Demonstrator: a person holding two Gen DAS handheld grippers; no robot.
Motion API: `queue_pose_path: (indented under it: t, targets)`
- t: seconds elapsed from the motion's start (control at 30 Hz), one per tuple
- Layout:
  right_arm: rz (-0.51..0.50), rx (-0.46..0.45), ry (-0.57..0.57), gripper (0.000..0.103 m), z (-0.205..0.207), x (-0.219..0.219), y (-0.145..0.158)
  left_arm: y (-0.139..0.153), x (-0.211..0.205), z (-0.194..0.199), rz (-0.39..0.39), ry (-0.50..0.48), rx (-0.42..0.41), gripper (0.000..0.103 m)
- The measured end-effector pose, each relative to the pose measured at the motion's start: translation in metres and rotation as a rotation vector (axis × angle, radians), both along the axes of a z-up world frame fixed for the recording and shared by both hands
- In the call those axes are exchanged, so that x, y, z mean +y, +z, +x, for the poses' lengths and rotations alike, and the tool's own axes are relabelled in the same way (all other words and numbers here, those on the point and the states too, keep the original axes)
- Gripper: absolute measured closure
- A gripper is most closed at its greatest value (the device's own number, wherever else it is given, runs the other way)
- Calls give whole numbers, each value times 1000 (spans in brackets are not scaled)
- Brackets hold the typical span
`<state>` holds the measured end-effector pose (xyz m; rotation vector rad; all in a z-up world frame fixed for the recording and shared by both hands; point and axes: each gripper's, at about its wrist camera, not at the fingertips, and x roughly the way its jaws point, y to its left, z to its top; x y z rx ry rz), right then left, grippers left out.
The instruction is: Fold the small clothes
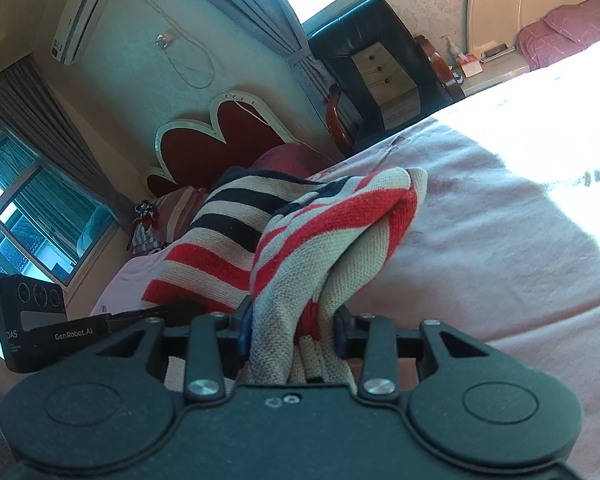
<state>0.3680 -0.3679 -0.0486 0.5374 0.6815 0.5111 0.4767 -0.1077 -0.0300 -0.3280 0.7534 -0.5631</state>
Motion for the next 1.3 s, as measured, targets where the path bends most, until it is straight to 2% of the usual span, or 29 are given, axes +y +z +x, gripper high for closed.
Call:
queue_pose_path:
  t: [0.33,0.53,0.7,1.0,1.3]
  targets:
    - [-63,-50,-13,67,-19,47,32,19,52,-24,-34,-26,-48,54]
    - [-86,-53,-8,67,-29,101,41,20,116,-38,-37,-17,-48,54]
    - [-86,-59,30,67,-25,162,46,22,182,-47,-15,10,-47,54]
    - [-67,-42,122,67,-15,266,31,9,289,-60,19,83,-9,54]
    - [-66,1,155,67,-11,332,12,-22,349,-60,28,114,46,54]
